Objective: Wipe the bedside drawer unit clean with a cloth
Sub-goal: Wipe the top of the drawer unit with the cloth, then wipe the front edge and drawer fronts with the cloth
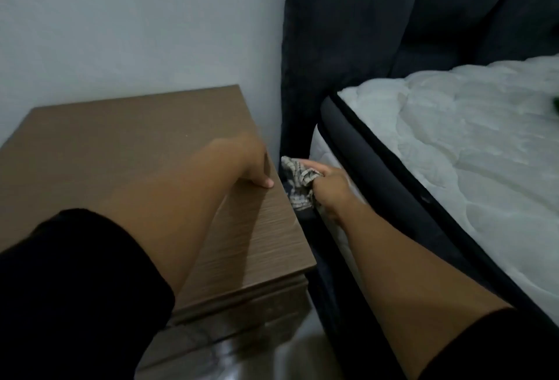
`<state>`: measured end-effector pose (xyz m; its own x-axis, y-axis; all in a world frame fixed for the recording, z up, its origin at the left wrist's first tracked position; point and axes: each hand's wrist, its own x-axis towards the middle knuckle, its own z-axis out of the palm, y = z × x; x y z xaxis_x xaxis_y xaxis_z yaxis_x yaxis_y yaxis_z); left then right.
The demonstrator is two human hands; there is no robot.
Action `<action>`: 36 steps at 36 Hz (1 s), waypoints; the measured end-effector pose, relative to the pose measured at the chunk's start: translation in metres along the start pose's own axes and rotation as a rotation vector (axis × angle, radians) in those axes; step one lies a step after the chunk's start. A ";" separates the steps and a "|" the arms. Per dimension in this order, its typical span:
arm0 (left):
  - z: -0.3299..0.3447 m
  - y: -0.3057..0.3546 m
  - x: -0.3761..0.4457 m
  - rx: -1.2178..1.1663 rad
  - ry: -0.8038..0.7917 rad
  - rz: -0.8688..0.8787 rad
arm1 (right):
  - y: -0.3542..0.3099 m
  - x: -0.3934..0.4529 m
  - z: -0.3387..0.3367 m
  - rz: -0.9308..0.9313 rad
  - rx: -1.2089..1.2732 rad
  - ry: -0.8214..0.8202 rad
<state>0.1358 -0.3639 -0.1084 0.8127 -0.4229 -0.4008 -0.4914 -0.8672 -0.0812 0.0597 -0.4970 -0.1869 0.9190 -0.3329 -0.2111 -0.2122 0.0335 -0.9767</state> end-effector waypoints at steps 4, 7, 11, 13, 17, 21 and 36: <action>-0.005 -0.002 0.003 0.048 0.053 0.013 | -0.002 0.005 0.009 -0.104 -0.063 -0.018; -0.003 -0.001 0.003 0.086 0.133 0.008 | 0.003 0.007 0.013 -0.167 -0.044 -0.028; 0.013 -0.001 -0.006 0.052 0.218 0.000 | 0.013 -0.002 0.016 -0.164 0.022 -0.030; 0.020 -0.003 -0.014 0.026 0.242 -0.004 | 0.015 -0.010 0.015 -0.170 0.035 -0.026; 0.034 -0.007 -0.033 -0.014 0.273 -0.013 | 0.026 -0.028 0.009 -0.164 0.012 0.018; 0.050 -0.012 -0.054 -0.054 0.230 -0.064 | 0.037 -0.058 0.001 -0.110 -0.033 0.025; 0.099 -0.032 -0.159 -0.352 0.368 -0.228 | 0.053 -0.161 -0.019 -0.249 -0.022 0.192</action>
<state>-0.0084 -0.2435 -0.1322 0.9729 -0.2235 -0.0589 -0.2071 -0.9562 0.2066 -0.1056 -0.4592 -0.2042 0.8645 -0.5004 0.0475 0.0023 -0.0906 -0.9959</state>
